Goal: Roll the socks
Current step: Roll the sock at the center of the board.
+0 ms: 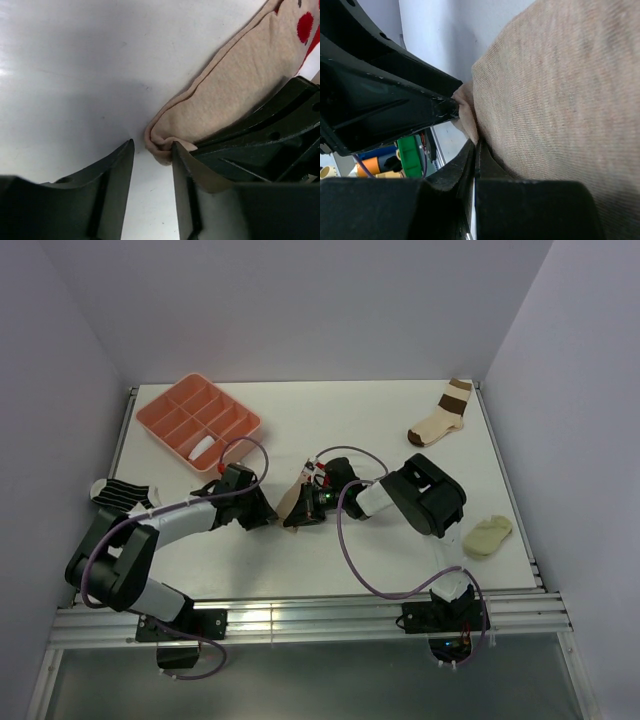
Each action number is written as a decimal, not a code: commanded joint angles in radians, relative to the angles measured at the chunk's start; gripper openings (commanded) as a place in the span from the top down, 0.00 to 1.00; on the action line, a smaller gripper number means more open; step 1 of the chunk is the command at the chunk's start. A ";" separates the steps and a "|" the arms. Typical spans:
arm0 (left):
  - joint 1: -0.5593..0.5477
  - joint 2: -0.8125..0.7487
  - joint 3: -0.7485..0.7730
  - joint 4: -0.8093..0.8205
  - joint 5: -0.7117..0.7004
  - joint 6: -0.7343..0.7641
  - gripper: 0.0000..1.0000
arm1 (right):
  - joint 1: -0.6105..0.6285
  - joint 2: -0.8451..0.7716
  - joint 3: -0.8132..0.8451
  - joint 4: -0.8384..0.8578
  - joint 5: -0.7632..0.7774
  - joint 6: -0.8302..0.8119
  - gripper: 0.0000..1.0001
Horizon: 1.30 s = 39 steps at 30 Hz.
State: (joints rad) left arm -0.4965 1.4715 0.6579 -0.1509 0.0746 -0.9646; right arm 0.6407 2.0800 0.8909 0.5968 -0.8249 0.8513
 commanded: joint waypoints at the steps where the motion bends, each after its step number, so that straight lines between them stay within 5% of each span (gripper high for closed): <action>1: -0.013 0.061 -0.021 -0.059 -0.052 0.012 0.57 | -0.009 0.011 0.013 -0.066 0.021 -0.029 0.99; 3: -0.016 0.065 -0.029 -0.042 -0.045 0.012 0.69 | -0.009 0.009 0.017 -0.069 0.026 -0.029 0.97; 9: -0.024 0.124 0.002 -0.056 -0.053 0.020 0.82 | -0.006 -0.032 0.034 -0.167 0.067 -0.092 0.87; 18: -0.025 0.207 0.069 -0.137 -0.070 0.079 0.92 | 0.046 -0.254 0.065 -0.466 0.314 -0.357 0.53; 28: -0.027 0.227 0.134 -0.185 -0.062 0.132 0.93 | 0.252 -0.449 0.048 -0.551 0.847 -0.658 0.55; 39: -0.031 0.251 0.157 -0.193 -0.036 0.139 0.93 | 0.349 -0.344 0.100 -0.502 0.943 -0.779 0.60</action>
State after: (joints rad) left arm -0.5213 1.6535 0.8425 -0.2127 0.0944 -0.8768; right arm 0.9787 1.7054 0.9489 0.0689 0.0563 0.1368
